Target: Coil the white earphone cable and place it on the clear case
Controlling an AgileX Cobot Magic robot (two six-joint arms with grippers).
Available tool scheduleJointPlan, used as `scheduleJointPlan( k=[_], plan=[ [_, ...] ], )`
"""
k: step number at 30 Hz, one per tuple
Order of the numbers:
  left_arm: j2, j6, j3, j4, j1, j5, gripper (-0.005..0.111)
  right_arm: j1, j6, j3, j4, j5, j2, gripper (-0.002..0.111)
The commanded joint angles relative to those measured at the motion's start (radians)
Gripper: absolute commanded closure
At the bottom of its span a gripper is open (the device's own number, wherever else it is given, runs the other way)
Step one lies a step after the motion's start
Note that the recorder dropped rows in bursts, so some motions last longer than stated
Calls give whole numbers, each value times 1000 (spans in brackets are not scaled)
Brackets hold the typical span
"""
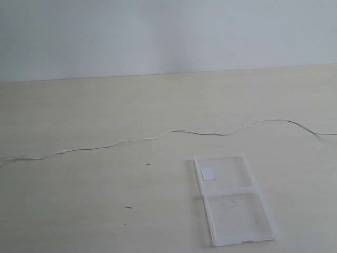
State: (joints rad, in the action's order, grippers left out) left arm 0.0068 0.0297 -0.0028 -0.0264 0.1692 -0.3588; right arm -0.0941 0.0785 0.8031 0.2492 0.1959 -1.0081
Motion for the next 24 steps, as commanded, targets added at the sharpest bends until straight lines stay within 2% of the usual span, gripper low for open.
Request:
scheduleJointPlan(
  k=[1,3,5,7,8,10,16,21,24],
  plan=[
    [-7,-4,3,-6,1,5,107,1,0,15,79,-74,-67,108],
    [-7,-4,3,-6,1,5,107,1,0,48,92,-72,-162,108],
    [-7,-4,3,-6,1,5,107,1,10,157,88,1,-294,108],
    [-7,-4,3,-6,1,5,107,1,43,359,56,195,-459,108],
    [-7,-4,3,-6,1,5,107,1,131,518,54,341,-572,108],
    [-7,-4,3,-6,1,5,107,1,261,695,62,509,-694,108],
    [-7,-4,3,-6,1,5,107,1,641,1088,74,848,-970,108],
    [-7,-4,3,-6,1,5,107,-34,868,1209,160,924,-1070,108],
    [-7,-4,3,-6,1,5,107,-104,1178,1220,163,955,-1108,108]
  ],
)
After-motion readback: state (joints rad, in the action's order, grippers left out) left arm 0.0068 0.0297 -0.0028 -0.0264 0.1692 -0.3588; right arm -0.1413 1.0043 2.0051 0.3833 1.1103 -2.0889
